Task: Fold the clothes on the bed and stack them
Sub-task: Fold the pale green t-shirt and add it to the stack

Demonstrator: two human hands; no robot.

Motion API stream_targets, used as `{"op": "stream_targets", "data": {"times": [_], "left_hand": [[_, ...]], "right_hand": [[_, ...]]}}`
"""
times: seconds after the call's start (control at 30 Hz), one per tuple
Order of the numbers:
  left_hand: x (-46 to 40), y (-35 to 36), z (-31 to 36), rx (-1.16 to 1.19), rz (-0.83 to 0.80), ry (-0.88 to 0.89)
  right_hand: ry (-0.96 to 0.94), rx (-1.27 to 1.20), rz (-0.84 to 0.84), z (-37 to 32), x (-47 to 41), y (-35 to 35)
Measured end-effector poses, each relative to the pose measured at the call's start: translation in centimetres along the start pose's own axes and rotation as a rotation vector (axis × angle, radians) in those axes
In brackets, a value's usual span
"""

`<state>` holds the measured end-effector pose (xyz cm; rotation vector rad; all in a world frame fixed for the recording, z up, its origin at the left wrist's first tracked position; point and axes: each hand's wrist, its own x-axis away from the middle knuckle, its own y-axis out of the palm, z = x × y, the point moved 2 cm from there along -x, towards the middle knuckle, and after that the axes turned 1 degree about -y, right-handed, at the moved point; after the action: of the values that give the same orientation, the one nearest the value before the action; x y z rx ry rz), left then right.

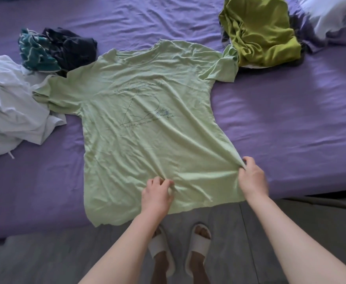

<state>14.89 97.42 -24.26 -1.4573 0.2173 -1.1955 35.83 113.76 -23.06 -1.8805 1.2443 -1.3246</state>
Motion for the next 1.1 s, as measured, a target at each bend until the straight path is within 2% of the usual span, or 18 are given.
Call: {"op": "stream_targets", "data": {"times": [0.07,0.13,0.23,0.3,0.4,0.47,0.53,0.63,0.73,0.8,0.83,0.9,0.97,1.03,1.1], "left_hand": [[0.0,-0.4,-0.6,0.053,0.087,-0.04],[0.1,-0.9,-1.7,0.091,0.197,-0.188],[0.3,-1.4,-4.0,0.151,0.134,-0.347],[0.6,-1.1,-4.8,0.066,0.059,-0.295],[1.5,-0.5,-4.3,-0.045,0.113,-0.042],[1.9,0.1,-3.4,-0.016,0.156,0.124],[2.0,1.0,-3.2,-0.092,0.122,0.188],[2.1,2.8,-4.0,-0.26,0.021,0.213],[2.2,2.6,-4.0,-0.306,0.13,0.294],[1.2,1.3,-4.3,-0.156,0.196,0.335],[0.3,0.3,-4.7,-0.003,0.155,0.318],[-1.6,-1.5,-5.6,0.296,-0.002,0.21],[-2.9,-2.8,-6.6,0.458,-0.056,0.111],[-3.4,-3.4,-7.2,0.493,-0.072,0.076],[-3.4,-3.6,-7.6,0.5,-0.094,0.068]], "right_hand": [[-0.037,-0.031,0.013,-0.1,0.1,-0.1],[-0.091,-0.012,-0.047,-0.6,0.7,0.3],[-0.224,0.348,-0.063,-1.6,2.2,1.3],[-0.449,0.442,-0.002,-3.1,3.8,2.2],[-0.858,0.365,0.062,-5.6,6.7,5.1],[-0.947,0.371,-0.105,-6.6,7.8,7.2],[-0.875,0.426,-0.289,-6.7,8.4,8.8],[-0.88,0.511,-0.198,-6.3,8.0,9.3],[-0.759,0.254,-0.245,-7.1,6.3,8.8],[-0.602,0.089,-0.365,-7.9,4.0,8.3],[-0.52,-0.009,-0.429,-8.3,3.1,8.0],[-0.442,-0.13,-0.422,-9.1,1.7,7.4],[-0.414,-0.081,-0.36,-9.3,0.6,7.3],[-0.436,-0.06,-0.341,-9.4,0.6,7.4],[-0.538,-0.015,-0.385,-9.5,1.4,7.5]]}}
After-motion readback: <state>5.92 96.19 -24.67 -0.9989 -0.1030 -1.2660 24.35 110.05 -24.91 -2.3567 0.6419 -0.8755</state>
